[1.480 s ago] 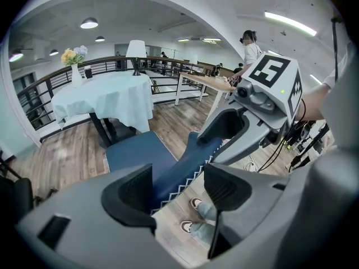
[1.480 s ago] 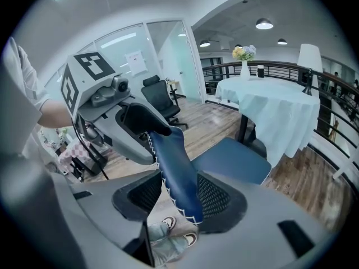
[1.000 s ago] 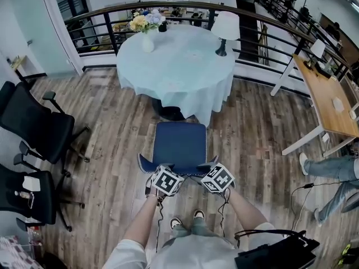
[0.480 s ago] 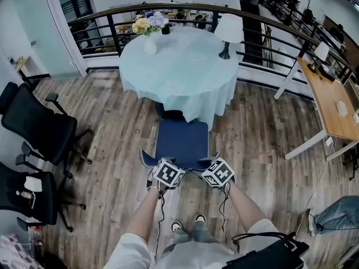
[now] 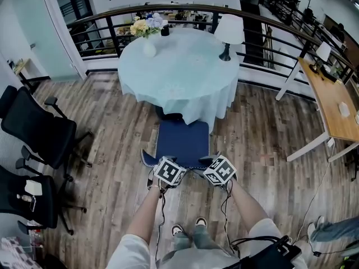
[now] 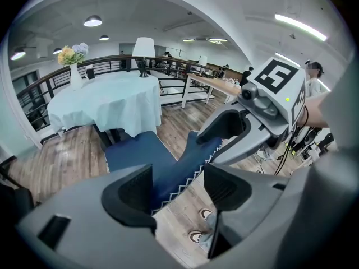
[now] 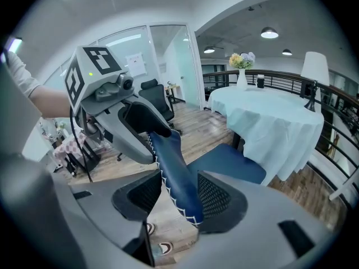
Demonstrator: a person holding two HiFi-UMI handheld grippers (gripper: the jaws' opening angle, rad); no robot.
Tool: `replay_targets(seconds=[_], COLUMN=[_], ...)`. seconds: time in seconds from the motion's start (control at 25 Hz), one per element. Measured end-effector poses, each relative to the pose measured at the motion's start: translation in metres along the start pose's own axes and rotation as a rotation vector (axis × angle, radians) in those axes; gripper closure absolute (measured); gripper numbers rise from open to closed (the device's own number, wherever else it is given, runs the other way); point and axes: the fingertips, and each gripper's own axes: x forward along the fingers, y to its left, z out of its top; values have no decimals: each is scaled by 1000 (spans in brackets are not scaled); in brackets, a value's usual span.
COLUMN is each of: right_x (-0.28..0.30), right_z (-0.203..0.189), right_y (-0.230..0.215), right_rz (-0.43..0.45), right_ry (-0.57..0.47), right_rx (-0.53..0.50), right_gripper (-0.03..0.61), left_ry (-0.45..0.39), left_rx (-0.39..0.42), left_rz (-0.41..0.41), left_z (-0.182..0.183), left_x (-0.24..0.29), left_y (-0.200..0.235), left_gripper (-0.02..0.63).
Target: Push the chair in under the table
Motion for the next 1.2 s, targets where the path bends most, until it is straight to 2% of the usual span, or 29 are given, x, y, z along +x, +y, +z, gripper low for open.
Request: replay_targets(seconds=[1.2], right_x=[6], right_z=[29], right_y=[-69], right_rz=[2], right_ry=[-26], right_rx=[-36], right_gripper=[377], left_ry=[-7], left_rx=[-10], left_rz=[13], left_z=[55], left_x=[30], left_y=[40], left_gripper=[330])
